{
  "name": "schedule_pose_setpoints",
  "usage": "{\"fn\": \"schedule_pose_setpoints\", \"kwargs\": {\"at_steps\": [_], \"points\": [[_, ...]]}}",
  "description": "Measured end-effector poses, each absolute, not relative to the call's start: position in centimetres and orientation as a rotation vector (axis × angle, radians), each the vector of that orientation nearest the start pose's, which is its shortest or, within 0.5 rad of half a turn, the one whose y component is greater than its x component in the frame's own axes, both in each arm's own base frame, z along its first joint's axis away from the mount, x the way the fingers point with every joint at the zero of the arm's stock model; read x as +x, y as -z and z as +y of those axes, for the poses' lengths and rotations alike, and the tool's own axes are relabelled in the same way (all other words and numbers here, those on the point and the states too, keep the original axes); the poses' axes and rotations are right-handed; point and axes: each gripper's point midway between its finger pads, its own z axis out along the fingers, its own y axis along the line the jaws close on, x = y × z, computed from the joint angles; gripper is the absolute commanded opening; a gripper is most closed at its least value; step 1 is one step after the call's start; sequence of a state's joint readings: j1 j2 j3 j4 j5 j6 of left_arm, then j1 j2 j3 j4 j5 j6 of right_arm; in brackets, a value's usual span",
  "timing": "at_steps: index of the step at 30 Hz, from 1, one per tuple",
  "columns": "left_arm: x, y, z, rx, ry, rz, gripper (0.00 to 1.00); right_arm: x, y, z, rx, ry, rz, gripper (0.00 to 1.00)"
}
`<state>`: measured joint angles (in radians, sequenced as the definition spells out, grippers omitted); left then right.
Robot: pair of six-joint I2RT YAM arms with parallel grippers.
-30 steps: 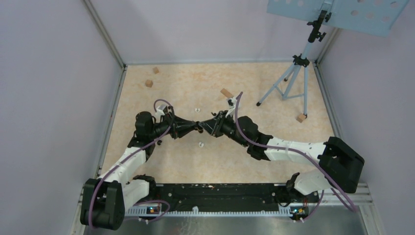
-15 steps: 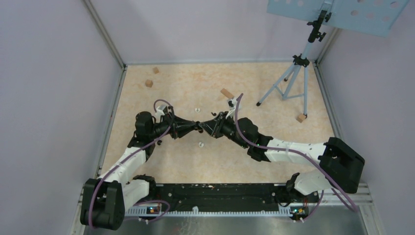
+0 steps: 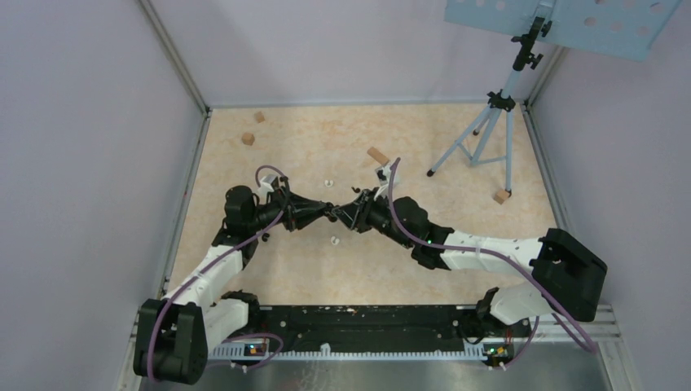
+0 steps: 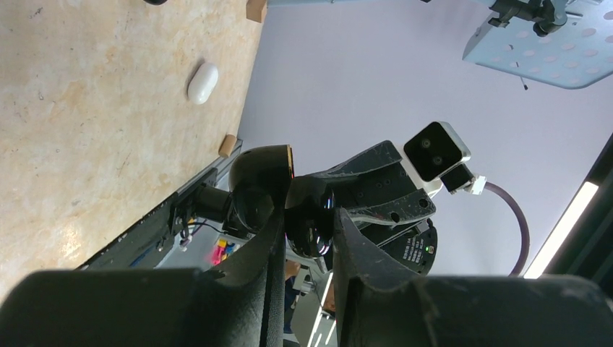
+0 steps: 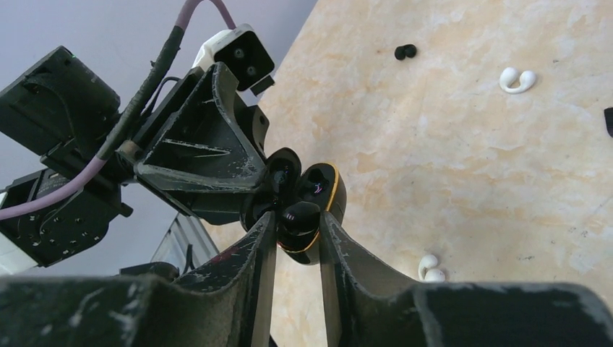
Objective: Insert the wireless bluetooth earbuds into the charging case
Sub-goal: Insert the left earbud into the left side groove of the charging case, then pick up the left earbud from the left side groove of the charging case.
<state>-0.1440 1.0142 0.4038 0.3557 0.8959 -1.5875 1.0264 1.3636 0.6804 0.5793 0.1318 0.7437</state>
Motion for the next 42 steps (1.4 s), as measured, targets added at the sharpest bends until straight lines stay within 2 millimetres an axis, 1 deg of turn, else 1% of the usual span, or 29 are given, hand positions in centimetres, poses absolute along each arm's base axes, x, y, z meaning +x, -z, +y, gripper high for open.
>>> {"fn": "schedule_pose_setpoints", "kwargs": {"at_steps": [4,9,14,20,23,25,26,27,30,32,36,39,42], "points": [[23.5,-20.9,-19.9,-0.801,1.9,2.106,0.0,22.2,-20.5,38.0,-0.162,-1.19,1.83,0.35],[23.6,-21.1,-19.9,-0.781,1.895,2.102,0.0,21.5,-19.5,38.1,-0.196,-1.18,1.872,0.43],[23.6,-21.0,-19.9,-0.774,1.892,2.103,0.0,21.3,-18.8,38.0,-0.205,-1.166,1.897,0.49],[23.5,-20.9,-19.9,-0.757,1.882,2.109,0.0,21.1,-18.5,37.6,-0.222,-1.145,1.92,0.51],[23.6,-20.9,-19.9,-0.745,1.873,2.114,0.0,20.8,-19.0,37.1,-0.236,-1.134,1.918,0.52],[23.6,-21.0,-19.9,-0.733,1.867,2.115,0.0,20.6,-19.8,36.6,-0.24,-1.131,1.906,0.5],[23.6,-21.0,-19.9,-0.728,1.865,2.114,0.0,20.6,-20.3,36.3,-0.238,-1.133,1.895,0.48],[23.6,-20.9,-19.9,-0.726,1.864,2.115,0.0,20.5,-20.9,36.0,-0.233,-1.133,1.884,0.45],[23.6,-20.7,-19.9,-0.72,1.857,2.121,0.0,20.5,-22.4,35.2,-0.211,-1.131,1.851,0.3],[23.7,-20.6,-19.9,-0.718,1.853,2.124,0.0,20.6,-23.1,34.9,-0.197,-1.125,1.843,0.25],[23.6,-20.4,-19.9,-0.72,1.851,2.13,0.0,20.8,-23.4,35.1,-0.198,-1.112,1.856,0.22],[23.6,-20.4,-19.9,-0.715,1.852,2.131,0.0,21.1,-23.5,35.6,-0.204,-1.102,1.87,0.21],[23.6,-20.5,-20.0,-0.712,1.852,2.132,0.0,21.3,-22.9,36.2,-0.218,-1.086,1.894,0.21]]}}
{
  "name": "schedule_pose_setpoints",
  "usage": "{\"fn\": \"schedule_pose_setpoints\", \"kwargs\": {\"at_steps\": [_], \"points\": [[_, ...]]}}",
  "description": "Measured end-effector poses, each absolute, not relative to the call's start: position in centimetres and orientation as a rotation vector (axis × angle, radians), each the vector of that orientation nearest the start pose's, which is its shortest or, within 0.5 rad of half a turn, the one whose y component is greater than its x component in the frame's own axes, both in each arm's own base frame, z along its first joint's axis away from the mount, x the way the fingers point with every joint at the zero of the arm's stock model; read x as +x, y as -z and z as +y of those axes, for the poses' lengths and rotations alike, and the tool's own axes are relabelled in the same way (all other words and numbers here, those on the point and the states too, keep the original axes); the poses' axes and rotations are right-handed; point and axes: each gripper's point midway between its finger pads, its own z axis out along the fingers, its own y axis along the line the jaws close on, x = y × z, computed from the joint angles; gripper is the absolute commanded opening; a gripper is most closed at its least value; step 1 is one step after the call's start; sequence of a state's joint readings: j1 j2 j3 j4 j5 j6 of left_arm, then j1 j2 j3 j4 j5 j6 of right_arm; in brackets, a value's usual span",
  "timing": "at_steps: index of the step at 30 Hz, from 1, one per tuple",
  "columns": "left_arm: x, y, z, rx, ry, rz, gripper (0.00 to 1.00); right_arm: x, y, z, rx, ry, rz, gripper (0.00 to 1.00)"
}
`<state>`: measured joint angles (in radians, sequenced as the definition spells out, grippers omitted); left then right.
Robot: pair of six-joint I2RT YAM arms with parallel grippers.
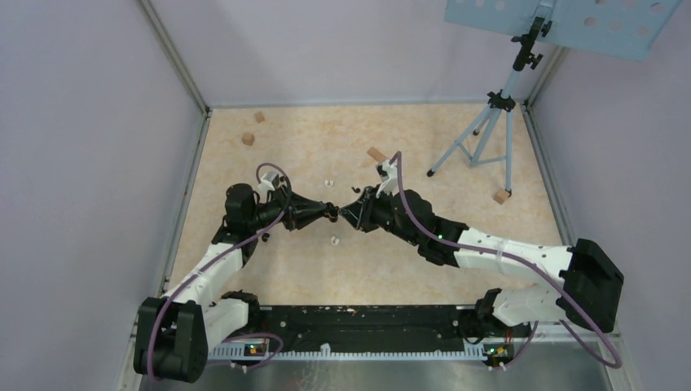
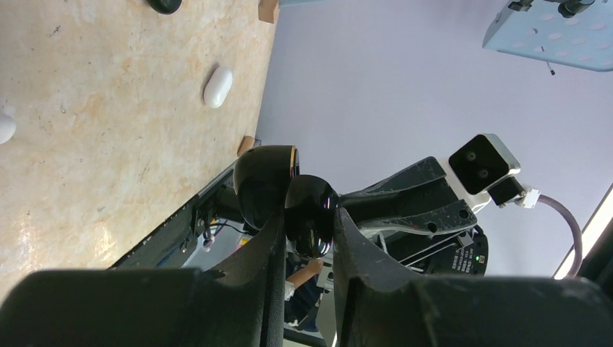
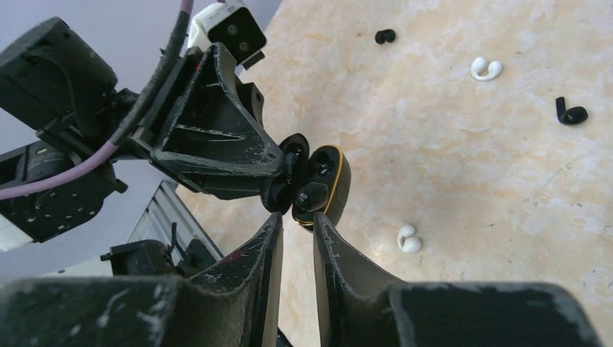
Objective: Insert the wireless bluetooth earbuds into the charging case
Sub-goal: Pick up the left earbud from the left side groove of the charging case.
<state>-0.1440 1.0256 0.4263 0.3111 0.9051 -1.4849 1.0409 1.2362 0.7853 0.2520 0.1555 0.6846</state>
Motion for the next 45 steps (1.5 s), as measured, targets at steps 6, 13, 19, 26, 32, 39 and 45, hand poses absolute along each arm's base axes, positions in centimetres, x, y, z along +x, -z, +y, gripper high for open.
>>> {"fn": "schedule_pose_setpoints", "kwargs": {"at_steps": [6,13,19,26,32,39,45], "points": [[23.5,-20.5,-20.0,-0.703,1.854,2.134,0.0,21.5,-21.5,36.7,-0.232,-1.061,1.934,0.21],[23.4,-20.3,-20.0,-0.698,1.857,2.144,0.0,21.8,-21.1,37.2,-0.236,-1.055,1.946,0.15],[23.4,-20.2,-20.0,-0.701,1.856,2.148,0.0,22.0,-21.0,37.4,-0.234,-1.05,1.945,0.01],[23.4,-20.0,-20.1,-0.7,1.857,2.154,0.0,22.2,-20.0,37.8,-0.241,-1.039,1.965,0.02],[23.5,-19.7,-20.1,-0.709,1.856,2.165,0.0,22.3,-19.9,38.0,-0.245,-1.037,1.966,0.1],[23.8,-19.7,-20.2,-0.695,1.859,2.177,0.0,22.0,-20.1,37.9,-0.261,-1.039,1.967,0.18],[23.9,-19.5,-20.3,-0.67,1.863,2.196,0.0,21.8,-20.6,37.5,-0.273,-1.037,1.963,0.3]]}}
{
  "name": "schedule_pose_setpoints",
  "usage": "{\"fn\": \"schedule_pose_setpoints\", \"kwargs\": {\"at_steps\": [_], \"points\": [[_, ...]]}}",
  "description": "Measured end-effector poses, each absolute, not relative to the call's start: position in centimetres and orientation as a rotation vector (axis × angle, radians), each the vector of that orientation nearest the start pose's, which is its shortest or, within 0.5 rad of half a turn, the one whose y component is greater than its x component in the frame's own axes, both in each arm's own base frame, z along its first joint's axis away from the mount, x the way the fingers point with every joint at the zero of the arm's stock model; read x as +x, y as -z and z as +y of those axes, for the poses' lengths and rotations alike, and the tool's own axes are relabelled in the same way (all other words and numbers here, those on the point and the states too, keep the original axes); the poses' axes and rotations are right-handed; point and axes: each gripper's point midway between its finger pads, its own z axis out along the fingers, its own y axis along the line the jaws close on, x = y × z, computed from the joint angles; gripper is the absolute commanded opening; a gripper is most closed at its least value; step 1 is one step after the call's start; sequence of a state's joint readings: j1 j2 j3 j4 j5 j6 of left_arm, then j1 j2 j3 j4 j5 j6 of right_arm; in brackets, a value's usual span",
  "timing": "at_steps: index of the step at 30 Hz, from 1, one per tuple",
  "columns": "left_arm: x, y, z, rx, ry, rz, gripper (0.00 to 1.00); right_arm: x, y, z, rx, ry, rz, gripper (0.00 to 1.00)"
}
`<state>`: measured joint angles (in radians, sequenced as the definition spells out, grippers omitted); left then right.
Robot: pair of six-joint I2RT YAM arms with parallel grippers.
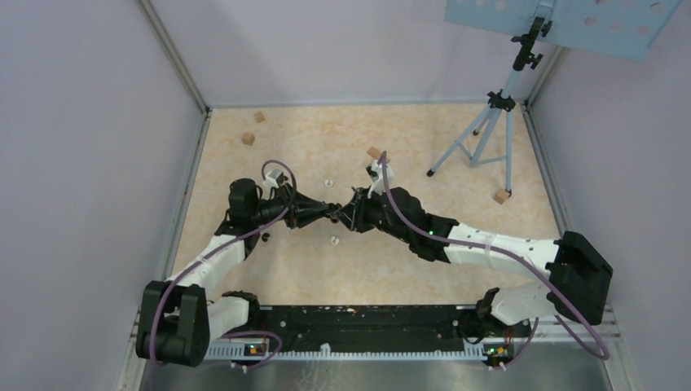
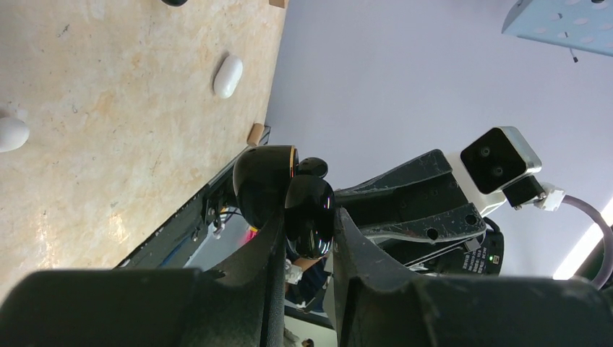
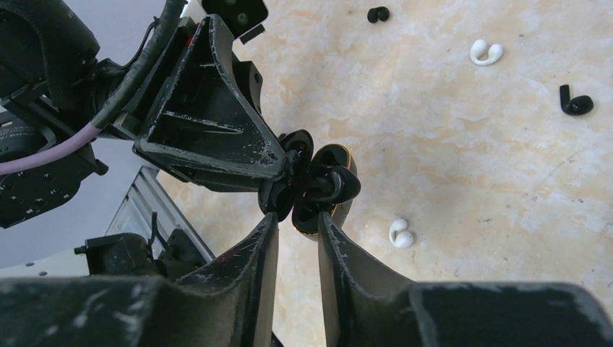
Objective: Insert the wireless bluetooth earbuds into the charging case
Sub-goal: Pick up the left earbud from the left side groove of the charging case.
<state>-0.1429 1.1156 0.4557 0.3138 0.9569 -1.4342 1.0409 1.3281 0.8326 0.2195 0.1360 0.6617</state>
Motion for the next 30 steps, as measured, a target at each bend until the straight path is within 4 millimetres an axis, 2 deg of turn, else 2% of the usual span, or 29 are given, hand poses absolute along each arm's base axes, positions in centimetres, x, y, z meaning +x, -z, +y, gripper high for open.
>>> {"fn": "schedule_pose_setpoints", "kwargs": {"at_steps": [5,14,16,20,30], "points": [[23.9,-20.1,-20.5,-0.604,1.868,2.19,0.0,21.6,-21.1,37.3,-0.266,-1.048,1.957,0.43],[23.9,-20.2,-20.6,-0.56,1.869,2.195,0.0,21.6,-25.0,35.9,-0.137,-1.161,1.901,0.51],[23.9,-20.2,-20.6,-0.553,1.873,2.197,0.0,22.0,-25.3,35.5,-0.096,-1.188,1.899,0.55],[23.8,-20.5,-20.6,-0.522,1.879,2.184,0.0,22.8,-24.3,34.7,-0.024,-1.223,1.938,0.65],[23.8,-20.6,-20.6,-0.506,1.88,2.18,0.0,22.5,-21.9,35.4,0.034,-1.339,2.01,0.66]]}}
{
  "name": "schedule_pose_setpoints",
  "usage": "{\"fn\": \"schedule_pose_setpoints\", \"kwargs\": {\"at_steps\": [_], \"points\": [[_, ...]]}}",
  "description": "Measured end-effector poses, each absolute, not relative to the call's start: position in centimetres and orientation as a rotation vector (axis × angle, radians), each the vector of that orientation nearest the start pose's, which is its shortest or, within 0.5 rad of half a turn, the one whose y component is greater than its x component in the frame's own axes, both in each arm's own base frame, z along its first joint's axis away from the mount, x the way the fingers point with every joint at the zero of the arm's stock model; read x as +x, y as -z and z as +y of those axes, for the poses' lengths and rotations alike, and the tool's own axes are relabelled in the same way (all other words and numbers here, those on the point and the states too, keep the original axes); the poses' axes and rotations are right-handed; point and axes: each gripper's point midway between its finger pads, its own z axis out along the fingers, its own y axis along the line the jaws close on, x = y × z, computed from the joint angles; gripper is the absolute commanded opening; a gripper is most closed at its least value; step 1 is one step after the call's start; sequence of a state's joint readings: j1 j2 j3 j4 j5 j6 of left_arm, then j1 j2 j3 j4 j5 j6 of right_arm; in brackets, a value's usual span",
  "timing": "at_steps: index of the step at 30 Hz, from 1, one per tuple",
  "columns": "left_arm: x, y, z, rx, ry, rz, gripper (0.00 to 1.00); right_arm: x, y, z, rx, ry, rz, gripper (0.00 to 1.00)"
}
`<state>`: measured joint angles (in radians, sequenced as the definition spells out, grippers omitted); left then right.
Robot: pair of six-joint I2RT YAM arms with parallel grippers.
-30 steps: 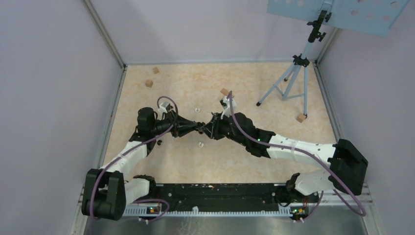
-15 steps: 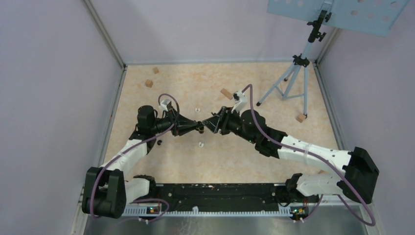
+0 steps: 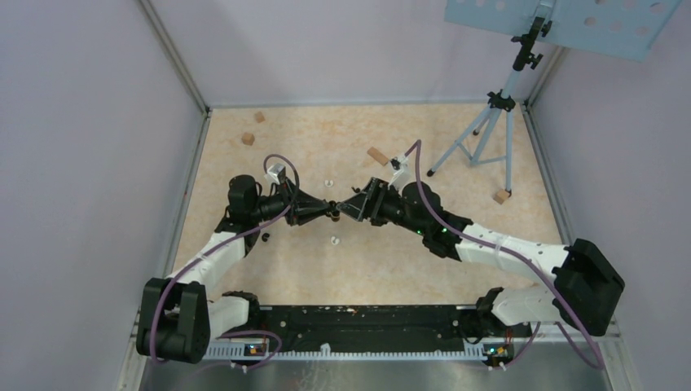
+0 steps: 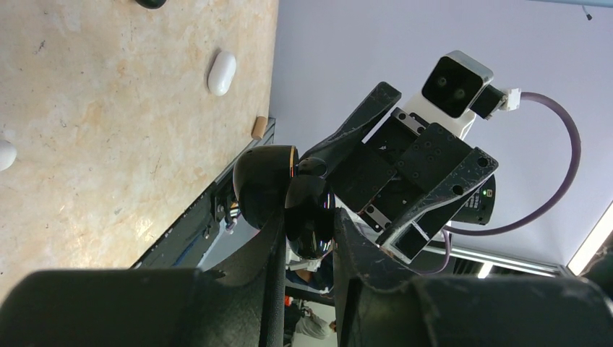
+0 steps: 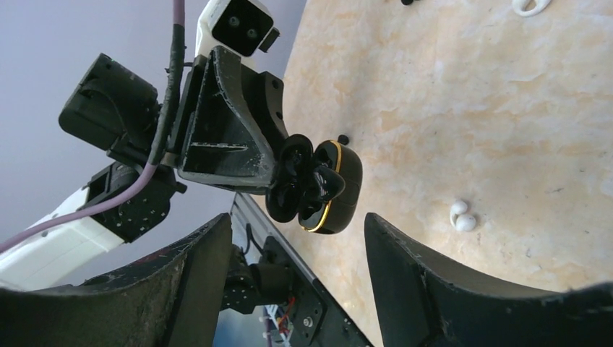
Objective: Insert the wireless bluetooth earbuds into the charging case
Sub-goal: Pick up the left earbud from the left side groove of the charging case.
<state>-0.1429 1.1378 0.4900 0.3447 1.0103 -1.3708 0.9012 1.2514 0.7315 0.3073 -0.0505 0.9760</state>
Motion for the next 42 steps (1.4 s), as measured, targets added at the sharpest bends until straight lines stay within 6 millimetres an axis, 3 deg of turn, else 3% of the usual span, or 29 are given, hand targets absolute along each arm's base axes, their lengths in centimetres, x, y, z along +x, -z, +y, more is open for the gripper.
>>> {"fn": "schedule_pose_setpoints", "kwargs": {"at_steps": [11,22,31,42], "points": [[23.8,-20.6,-20.6,-0.504,1.879,2.179,0.0,22.7,-21.3,36.4,0.05,-1.382,2.021,0.52],[23.8,-20.6,-20.6,-0.502,1.879,2.179,0.0,23.2,-19.8,36.7,0.1,-1.37,2.058,0.46],[23.8,-20.6,-20.6,-0.499,1.877,2.179,0.0,24.0,-20.6,36.8,0.143,-1.404,2.017,0.46],[23.8,-20.6,-20.6,-0.497,1.877,2.178,0.0,24.5,-19.9,36.9,0.172,-1.402,2.031,0.4]]}}
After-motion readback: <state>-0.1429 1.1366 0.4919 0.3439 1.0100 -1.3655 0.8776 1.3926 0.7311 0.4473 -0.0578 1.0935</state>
